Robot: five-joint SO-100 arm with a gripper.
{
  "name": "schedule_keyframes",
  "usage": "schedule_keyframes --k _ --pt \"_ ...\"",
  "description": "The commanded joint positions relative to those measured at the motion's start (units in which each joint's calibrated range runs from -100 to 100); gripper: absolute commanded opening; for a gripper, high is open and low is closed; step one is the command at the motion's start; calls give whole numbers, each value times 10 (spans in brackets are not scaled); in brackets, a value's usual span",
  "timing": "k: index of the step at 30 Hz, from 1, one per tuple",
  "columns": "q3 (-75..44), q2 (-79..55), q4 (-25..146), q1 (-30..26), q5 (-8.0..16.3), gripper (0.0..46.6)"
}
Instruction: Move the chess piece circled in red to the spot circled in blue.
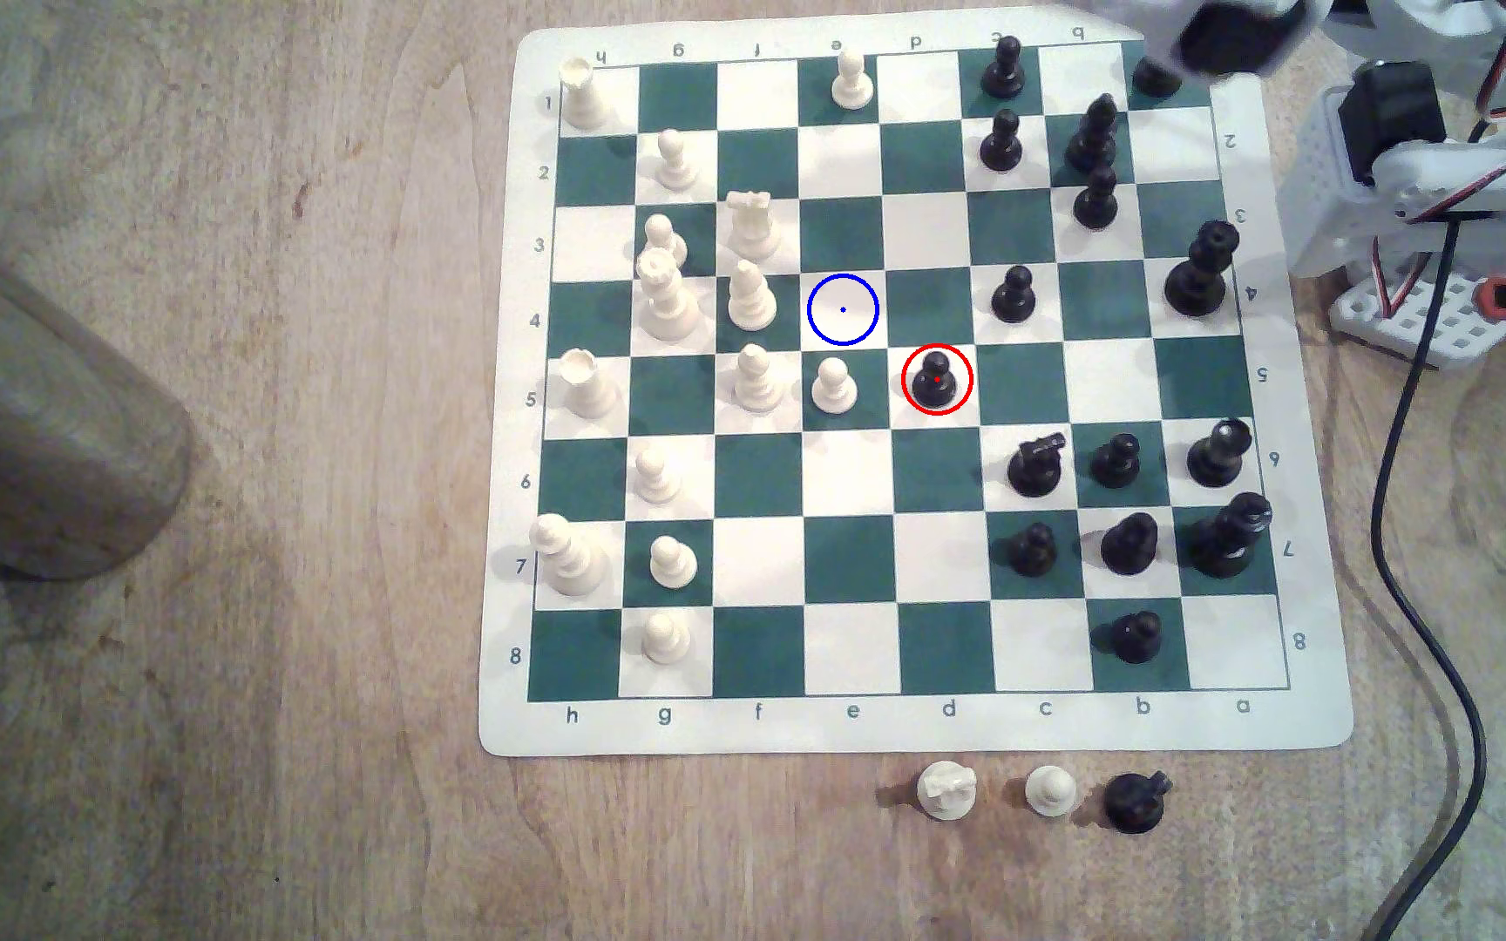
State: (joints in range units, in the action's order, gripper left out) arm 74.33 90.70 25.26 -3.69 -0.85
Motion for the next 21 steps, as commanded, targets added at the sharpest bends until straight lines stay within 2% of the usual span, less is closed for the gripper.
schedule_keyframes --k 1,3,5,6,7,10,13,21 --pt "-114 -78 94 -55 14 128" --pt "-124 -101 125 -84 14 157" --pt "-139 -122 156 -93 11 165" --pt "-151 -135 178 -96 9 164" --pt "-181 -165 229 -101 7 144" --pt "-225 -208 292 -105 7 145" --pt "-249 -243 339 -115 21 184" --pt "-196 -270 349 -129 64 181"
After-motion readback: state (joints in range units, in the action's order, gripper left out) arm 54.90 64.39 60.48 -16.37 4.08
